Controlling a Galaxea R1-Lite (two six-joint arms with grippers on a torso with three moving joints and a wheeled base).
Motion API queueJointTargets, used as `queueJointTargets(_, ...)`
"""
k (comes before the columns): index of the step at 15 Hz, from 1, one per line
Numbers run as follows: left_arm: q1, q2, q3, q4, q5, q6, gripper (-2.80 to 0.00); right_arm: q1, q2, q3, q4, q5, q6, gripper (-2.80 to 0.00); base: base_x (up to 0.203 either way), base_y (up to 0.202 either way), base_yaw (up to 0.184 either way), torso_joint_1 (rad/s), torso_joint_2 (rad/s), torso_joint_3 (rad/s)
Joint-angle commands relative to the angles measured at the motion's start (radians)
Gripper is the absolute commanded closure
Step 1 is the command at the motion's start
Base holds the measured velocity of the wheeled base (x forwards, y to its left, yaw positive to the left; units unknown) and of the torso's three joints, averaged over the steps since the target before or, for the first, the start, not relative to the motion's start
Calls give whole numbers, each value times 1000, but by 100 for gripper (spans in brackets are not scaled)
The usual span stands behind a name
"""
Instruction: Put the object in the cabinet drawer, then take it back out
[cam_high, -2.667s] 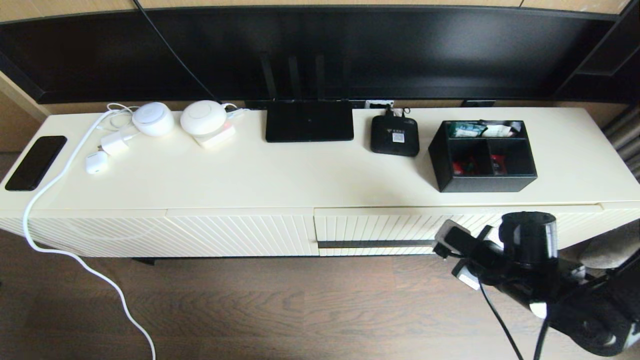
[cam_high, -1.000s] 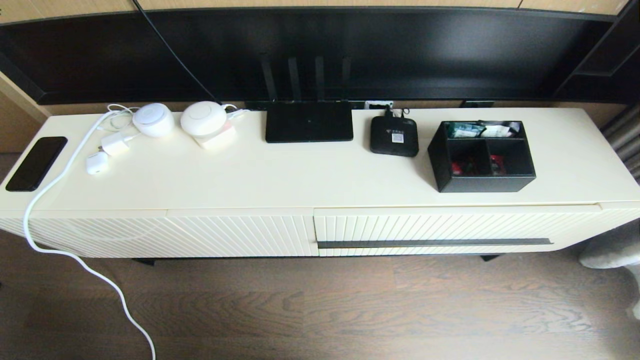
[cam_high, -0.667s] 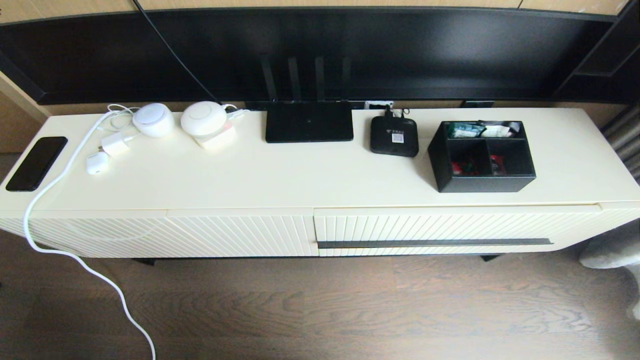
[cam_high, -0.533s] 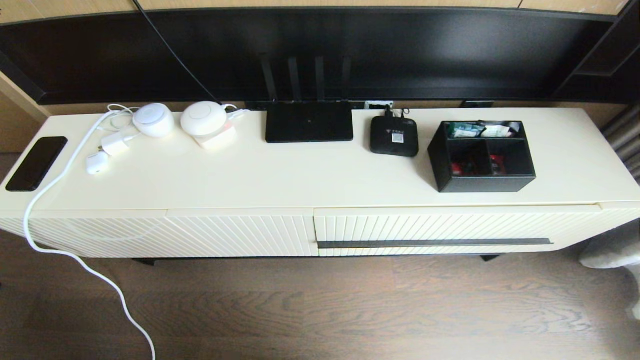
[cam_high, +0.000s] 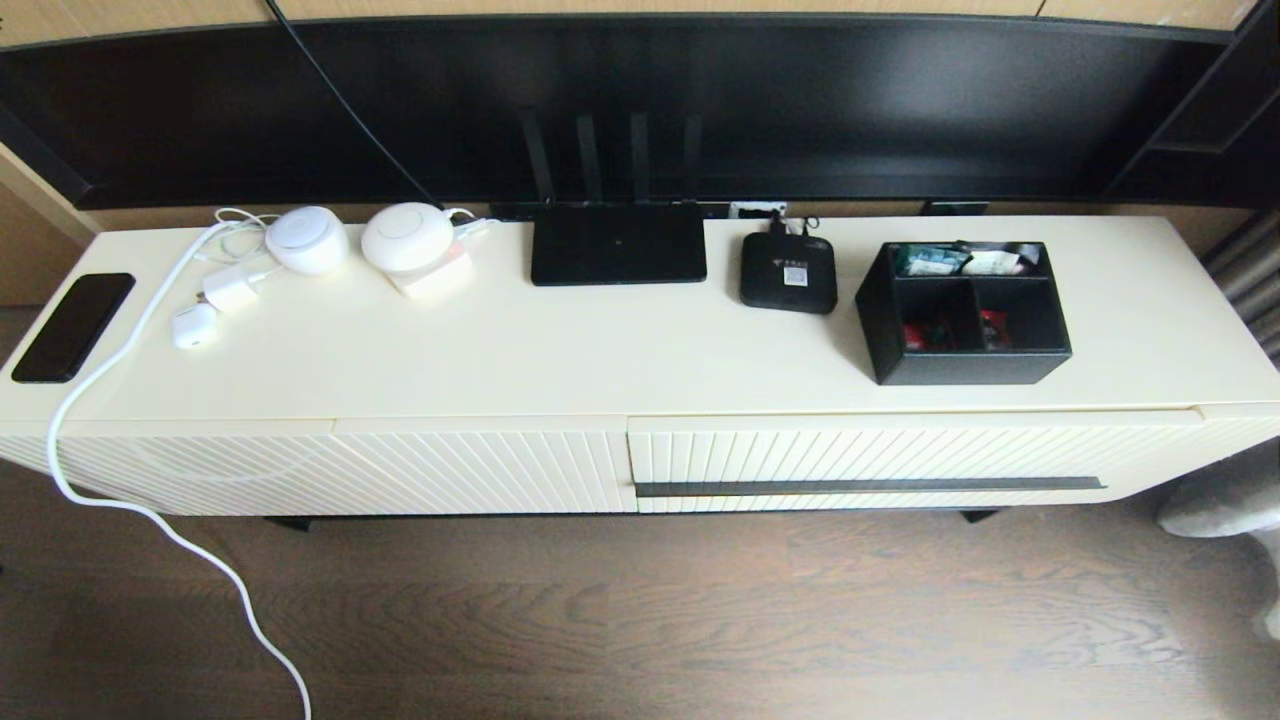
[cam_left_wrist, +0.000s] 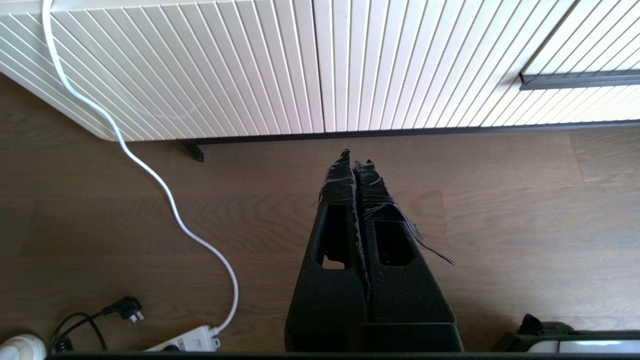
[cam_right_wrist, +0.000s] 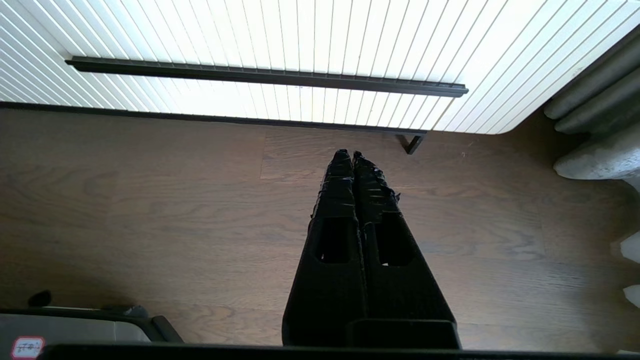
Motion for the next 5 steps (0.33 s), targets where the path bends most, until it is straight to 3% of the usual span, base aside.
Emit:
queueJointTargets(1, 0, 0, -1, 0, 0, 0, 0, 0, 2, 0, 0, 0, 5, 0, 0, 0, 0, 0, 0, 0)
queueJointTargets(5, 0, 0, -1, 0, 0, 0, 0, 0, 2, -2, 0, 0, 5, 0, 0, 0, 0, 0, 0, 0)
